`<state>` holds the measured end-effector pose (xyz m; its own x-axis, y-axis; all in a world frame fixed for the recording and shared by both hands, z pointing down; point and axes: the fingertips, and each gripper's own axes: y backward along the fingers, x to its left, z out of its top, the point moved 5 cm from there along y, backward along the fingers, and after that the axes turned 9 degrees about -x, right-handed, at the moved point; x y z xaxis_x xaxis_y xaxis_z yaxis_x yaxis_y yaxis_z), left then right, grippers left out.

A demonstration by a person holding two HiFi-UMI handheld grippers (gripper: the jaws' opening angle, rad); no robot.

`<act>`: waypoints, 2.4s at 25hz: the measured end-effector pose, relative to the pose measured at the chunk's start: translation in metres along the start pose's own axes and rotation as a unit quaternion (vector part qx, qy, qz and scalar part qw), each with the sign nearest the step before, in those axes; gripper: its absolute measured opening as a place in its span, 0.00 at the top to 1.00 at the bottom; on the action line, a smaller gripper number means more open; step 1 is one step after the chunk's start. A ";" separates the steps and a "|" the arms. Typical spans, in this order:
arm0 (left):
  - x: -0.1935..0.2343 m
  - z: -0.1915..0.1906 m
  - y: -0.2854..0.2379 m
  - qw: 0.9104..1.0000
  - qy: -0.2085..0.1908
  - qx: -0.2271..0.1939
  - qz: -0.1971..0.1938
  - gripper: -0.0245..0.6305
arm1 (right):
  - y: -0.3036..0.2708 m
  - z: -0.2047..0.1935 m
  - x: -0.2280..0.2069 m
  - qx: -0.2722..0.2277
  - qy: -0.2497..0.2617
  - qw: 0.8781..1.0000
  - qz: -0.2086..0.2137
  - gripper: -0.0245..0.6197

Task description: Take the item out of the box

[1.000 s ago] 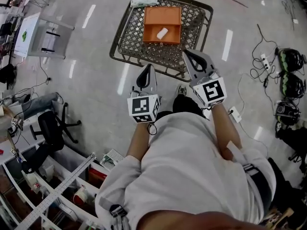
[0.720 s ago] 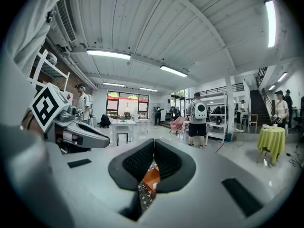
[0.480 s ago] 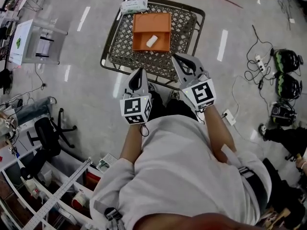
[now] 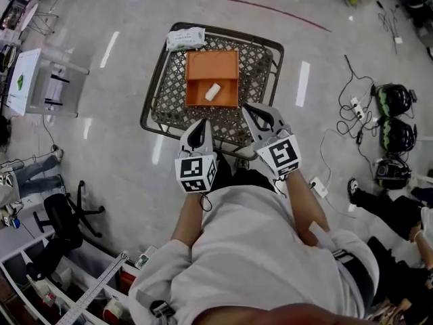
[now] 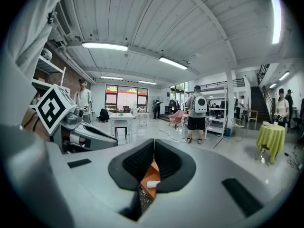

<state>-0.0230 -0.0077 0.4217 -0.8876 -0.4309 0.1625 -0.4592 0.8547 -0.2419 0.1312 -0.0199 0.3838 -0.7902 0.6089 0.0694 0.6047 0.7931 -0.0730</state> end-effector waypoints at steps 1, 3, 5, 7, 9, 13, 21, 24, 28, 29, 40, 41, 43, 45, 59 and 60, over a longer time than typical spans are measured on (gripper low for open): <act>0.005 -0.001 -0.003 1.000 0.006 0.003 -0.001 0.95 | -0.006 -0.003 0.000 0.003 -0.010 1.000 -0.002 0.95; 0.014 0.002 -0.013 1.000 0.013 0.004 -0.008 0.95 | -0.020 -0.008 -0.003 0.012 -0.020 1.000 -0.006 0.95; 0.022 0.006 -0.023 1.000 0.013 0.002 -0.017 0.95 | -0.037 -0.011 -0.004 0.023 -0.014 1.000 -0.002 0.95; 0.033 0.005 -0.032 1.000 0.016 0.005 -0.025 0.95 | -0.054 -0.013 -0.002 0.031 -0.006 1.000 0.004 0.95; 0.046 0.004 -0.040 0.999 0.024 0.011 -0.028 0.95 | -0.071 -0.013 -0.001 0.038 -0.002 0.999 0.015 0.95; 0.072 0.000 -0.057 0.999 0.037 0.017 -0.025 0.95 | -0.101 -0.022 -0.006 0.063 0.010 0.997 0.030 0.95; 0.133 -0.032 -0.077 0.997 0.048 0.067 -0.006 0.95 | -0.151 -0.055 0.005 0.150 0.030 0.984 0.088 0.95; 0.146 -0.044 -0.085 0.994 0.053 0.090 -0.011 0.95 | -0.168 -0.076 0.004 0.186 0.035 0.978 0.092 0.95; 0.160 -0.064 -0.092 0.990 0.079 0.112 -0.030 0.95 | -0.185 -0.113 0.005 0.230 0.046 0.968 0.091 0.95; 0.163 -0.070 -0.093 0.989 0.084 0.119 -0.035 0.95 | -0.188 -0.123 0.006 0.243 0.052 0.964 0.094 0.95; 0.181 -0.113 -0.138 0.974 0.083 0.194 -0.076 0.95 | -0.218 -0.194 -0.005 0.348 0.073 0.929 0.105 0.95; 0.182 -0.115 -0.141 0.973 0.082 0.199 -0.081 0.95 | -0.220 -0.200 -0.003 0.355 0.077 0.925 0.110 0.95; 0.185 -0.119 -0.147 0.970 0.083 0.209 -0.090 0.95 | -0.221 -0.211 -0.001 0.372 0.095 0.915 0.124 0.95; 0.188 -0.124 -0.151 0.968 0.085 0.216 -0.095 0.95 | -0.222 -0.225 0.000 0.390 0.125 0.901 0.142 0.95; 0.204 -0.158 -0.160 0.959 0.090 0.247 -0.101 0.95 | -0.225 -0.285 0.008 0.429 0.293 0.810 0.272 0.95; 0.203 -0.160 -0.160 0.959 0.089 0.249 -0.103 0.95 | -0.225 -0.286 0.009 0.426 0.299 0.808 0.276 0.95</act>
<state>-0.1238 -0.1857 0.6460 -0.7761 -0.4819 0.4068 -0.6239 0.4925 -0.6068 0.0164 -0.1881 0.6853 -0.0801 0.9672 0.2411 0.3590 0.2536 -0.8982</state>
